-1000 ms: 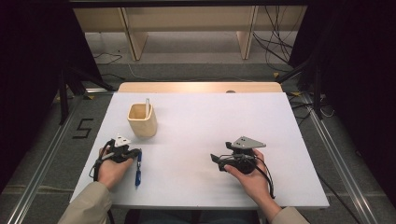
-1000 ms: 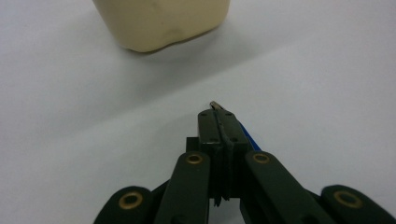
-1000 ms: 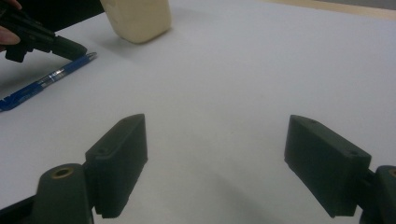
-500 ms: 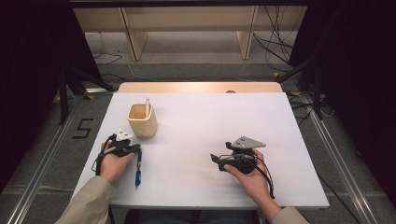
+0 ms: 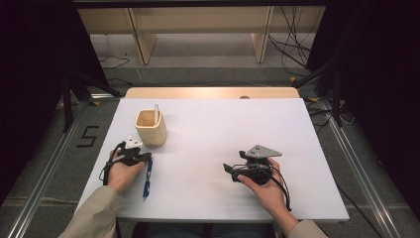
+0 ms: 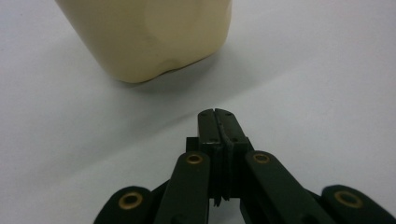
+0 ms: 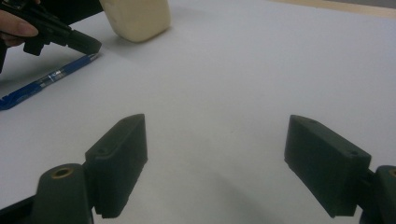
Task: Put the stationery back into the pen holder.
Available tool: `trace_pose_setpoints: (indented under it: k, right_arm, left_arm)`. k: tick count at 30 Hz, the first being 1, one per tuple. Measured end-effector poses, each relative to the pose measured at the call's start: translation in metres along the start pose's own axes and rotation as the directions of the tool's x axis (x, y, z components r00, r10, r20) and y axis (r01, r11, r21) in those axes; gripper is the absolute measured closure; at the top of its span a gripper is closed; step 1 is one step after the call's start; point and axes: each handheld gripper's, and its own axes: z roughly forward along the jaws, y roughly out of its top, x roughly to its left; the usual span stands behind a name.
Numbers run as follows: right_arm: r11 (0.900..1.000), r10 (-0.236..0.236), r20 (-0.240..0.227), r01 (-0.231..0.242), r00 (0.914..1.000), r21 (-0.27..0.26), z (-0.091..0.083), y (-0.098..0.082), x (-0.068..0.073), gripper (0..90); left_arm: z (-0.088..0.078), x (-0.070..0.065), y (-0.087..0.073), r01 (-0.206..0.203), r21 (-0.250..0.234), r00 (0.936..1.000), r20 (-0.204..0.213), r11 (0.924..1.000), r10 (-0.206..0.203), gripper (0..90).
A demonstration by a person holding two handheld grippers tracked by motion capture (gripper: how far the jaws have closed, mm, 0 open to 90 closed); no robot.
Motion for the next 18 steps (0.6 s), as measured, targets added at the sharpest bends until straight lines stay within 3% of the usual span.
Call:
trace_pose_setpoints:
  k: [18]
  right_arm:
    - [1.0,-0.001,0.003,0.001,1.0,0.0,-0.0004,0.0001,-0.0002,22.1]
  left_arm:
    - [0.0038,-0.0103,0.0046,-0.046,0.007,0.9981,0.04,0.9989,0.046,89.5]
